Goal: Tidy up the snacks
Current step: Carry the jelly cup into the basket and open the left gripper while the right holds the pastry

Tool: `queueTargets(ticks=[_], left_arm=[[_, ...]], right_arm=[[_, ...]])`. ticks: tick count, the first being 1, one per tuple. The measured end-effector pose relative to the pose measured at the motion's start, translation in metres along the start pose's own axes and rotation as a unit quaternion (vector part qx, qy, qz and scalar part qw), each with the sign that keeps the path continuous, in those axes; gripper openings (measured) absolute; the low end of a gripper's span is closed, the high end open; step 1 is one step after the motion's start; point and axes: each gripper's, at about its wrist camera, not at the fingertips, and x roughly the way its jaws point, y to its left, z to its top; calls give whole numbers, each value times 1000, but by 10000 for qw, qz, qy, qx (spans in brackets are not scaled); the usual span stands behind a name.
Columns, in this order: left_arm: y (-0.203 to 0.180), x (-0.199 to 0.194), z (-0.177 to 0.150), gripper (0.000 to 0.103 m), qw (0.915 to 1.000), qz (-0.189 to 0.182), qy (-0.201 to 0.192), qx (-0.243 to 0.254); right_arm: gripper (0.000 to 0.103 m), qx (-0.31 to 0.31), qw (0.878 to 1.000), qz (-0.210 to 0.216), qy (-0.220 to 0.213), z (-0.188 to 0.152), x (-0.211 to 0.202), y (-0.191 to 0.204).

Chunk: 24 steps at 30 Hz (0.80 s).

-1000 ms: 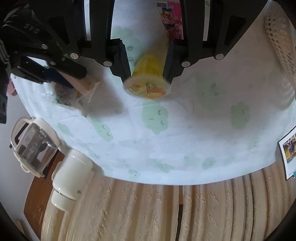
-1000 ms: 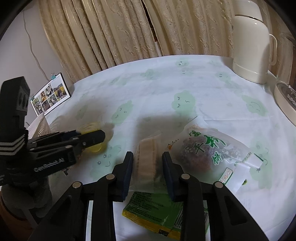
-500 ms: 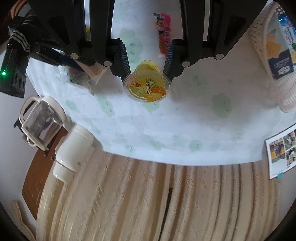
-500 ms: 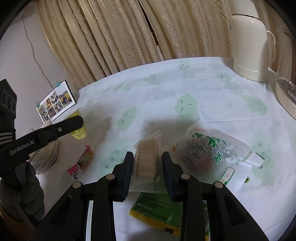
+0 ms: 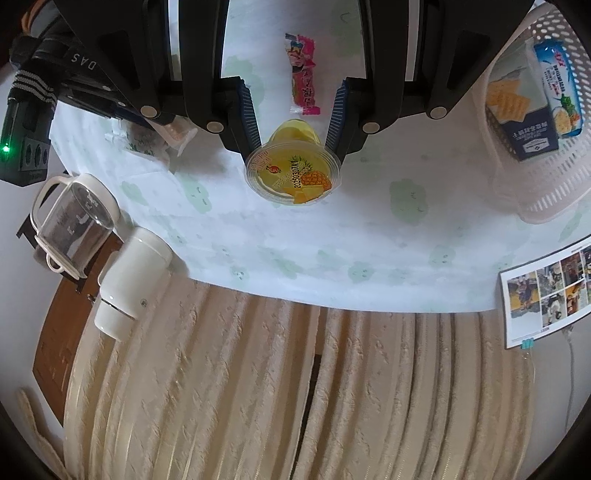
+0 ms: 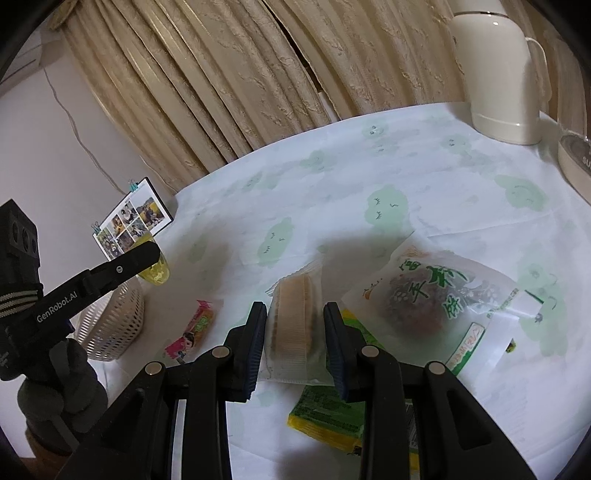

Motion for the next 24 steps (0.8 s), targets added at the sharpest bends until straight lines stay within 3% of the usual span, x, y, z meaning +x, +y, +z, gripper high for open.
queueTargets(ticks=[14, 24], left_arm=[[18, -20, 3, 35, 9989, 261, -329, -220], [54, -43, 6, 35, 9925, 820, -712, -569]], right_arm=[[29, 75, 9998, 197, 8, -3, -1, 6], [29, 63, 9997, 213, 63, -6, 3, 10]])
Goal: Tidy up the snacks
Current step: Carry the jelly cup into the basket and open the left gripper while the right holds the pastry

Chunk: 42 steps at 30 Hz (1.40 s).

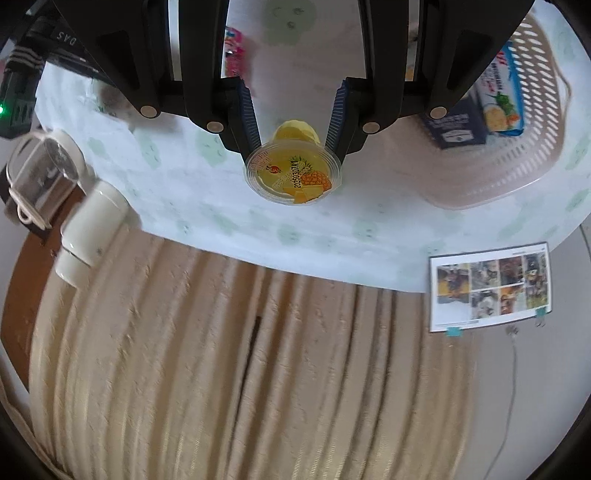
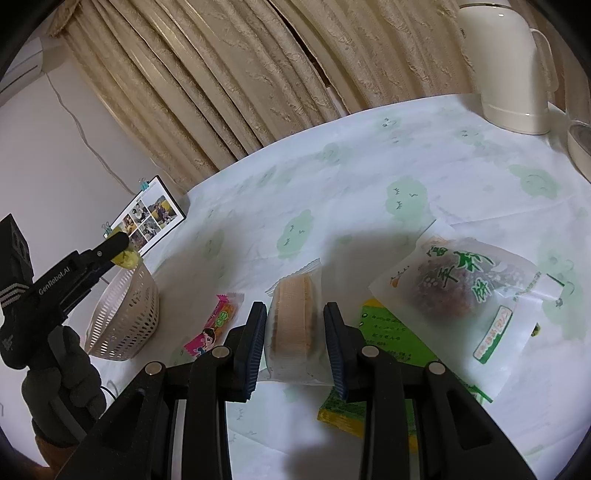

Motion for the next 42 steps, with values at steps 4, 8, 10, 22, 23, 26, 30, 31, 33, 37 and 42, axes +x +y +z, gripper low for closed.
queueTargets(ticks=[4, 8, 10, 22, 23, 26, 30, 31, 33, 37, 42], left_arm=[[18, -2, 2, 35, 9997, 158, -31, -205], [37, -2, 2, 35, 9986, 321, -31, -422], [46, -1, 2, 35, 9976, 404, -3, -557], [77, 0, -1, 37, 9906, 797, 80, -1105], [81, 1, -1, 37, 9896, 808, 115, -1187], [92, 3, -3, 42, 9854, 847, 232, -1458], [99, 1, -4, 46, 9835, 838, 206, -1592], [99, -1, -4, 49, 9837, 829, 155, -1586], [99, -4, -2, 55, 9843, 825, 81, -1559], [100, -8, -1, 56, 9844, 798, 5, -1567], [109, -16, 1, 56, 9822, 851, -116, -1668]], right_arm=[[29, -4, 10000, -2, 29, -2, 2, 2], [29, -6, 10000, 4, 45, -3, 3, 3], [29, -4, 10000, 3, 51, -3, 4, 3], [29, -16, 9999, 2, 99, -7, 7, 6], [29, -16, 9999, 3, 99, -7, 7, 6], [29, -16, 10000, 5, 97, -7, 7, 6], [29, -22, 9999, 22, 108, -9, 8, 8], [29, -24, 9999, 28, 114, -10, 8, 9], [29, -24, 9999, 37, 125, -13, 8, 10], [29, -15, 9999, 63, 130, -15, 10, 14], [29, 84, 9996, 203, 183, -13, 13, 20]])
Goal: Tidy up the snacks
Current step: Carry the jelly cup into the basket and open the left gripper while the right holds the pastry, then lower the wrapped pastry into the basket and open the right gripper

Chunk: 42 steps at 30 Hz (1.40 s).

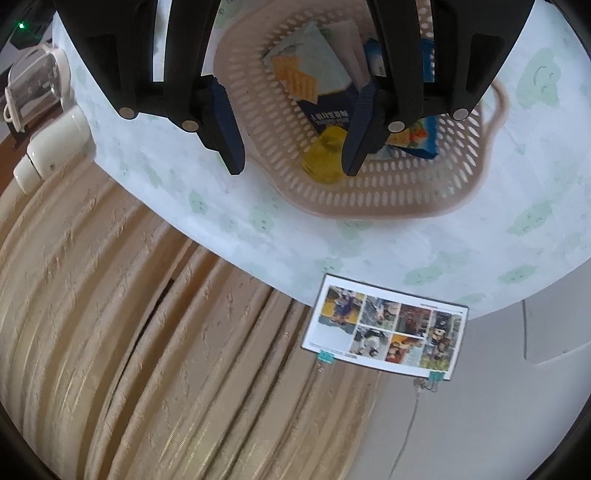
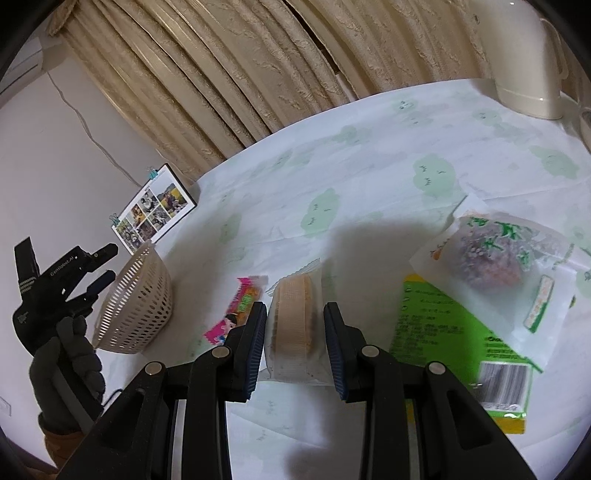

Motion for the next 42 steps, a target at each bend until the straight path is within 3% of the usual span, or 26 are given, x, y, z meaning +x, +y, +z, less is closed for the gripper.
queueTargets(ticks=[9, 17, 25, 35, 38, 42], left_arm=[[19, -18, 8, 56, 9985, 225, -425, -263], [26, -23, 10, 56, 9975, 188, -515, -448], [35, -29, 12, 56, 9959, 129, -577, -681], [39, -31, 11, 56, 9944, 97, -620, -850], [42, -31, 11, 56, 9938, 104, -624, -917], [43, -30, 10, 56, 9942, 98, -594, -891]], right_arm=[[29, -307, 9982, 505, -67, 16, 5, 54], [30, -656, 9925, 1033, 7, 29, 27, 118], [30, -903, 9874, 1294, 126, 32, 59, 167], [33, -979, 9852, 1366, 344, 34, 89, 191], [44, -836, 9859, 1401, 377, 38, 96, 188], [45, -738, 9870, 1384, 347, 38, 94, 180]])
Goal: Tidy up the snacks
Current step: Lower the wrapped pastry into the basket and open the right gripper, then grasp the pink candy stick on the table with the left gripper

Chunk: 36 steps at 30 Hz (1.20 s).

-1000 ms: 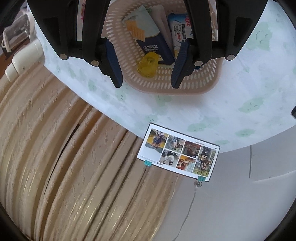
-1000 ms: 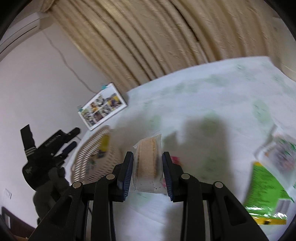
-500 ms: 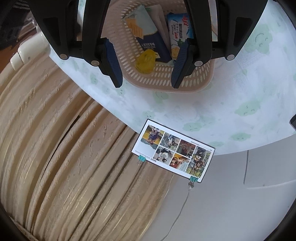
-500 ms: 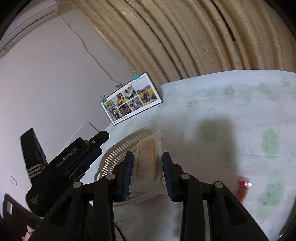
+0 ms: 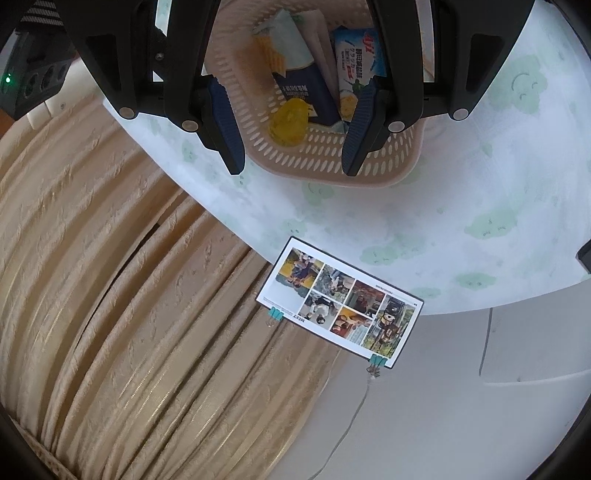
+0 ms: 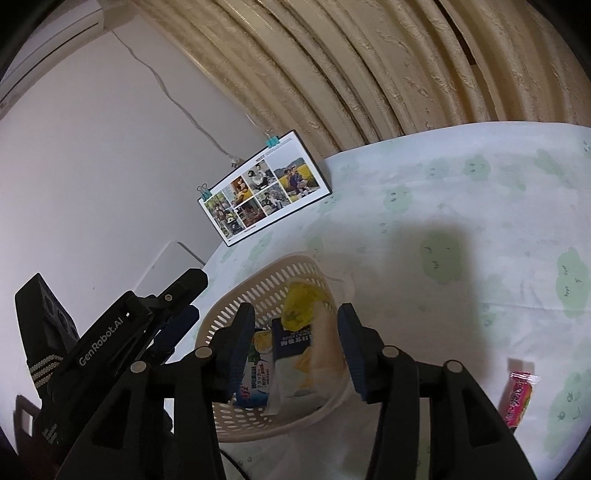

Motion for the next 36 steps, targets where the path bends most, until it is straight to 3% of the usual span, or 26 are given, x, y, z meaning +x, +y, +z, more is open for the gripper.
queueTargets(ticks=[13, 24, 36], left_arm=[[-18, 4, -10, 56, 9992, -65, 123, 379], [-47, 0, -26, 56, 9950, -310, 167, 938], [-83, -5, -55, 56, 9841, -712, 313, 1598]], right_arm=[[45, 240, 9993, -166, -235, -10, -27, -22], [50, 383, 9956, -657, -548, -18, -56, -43], [51, 744, 9863, -1221, -829, -31, -99, -90]])
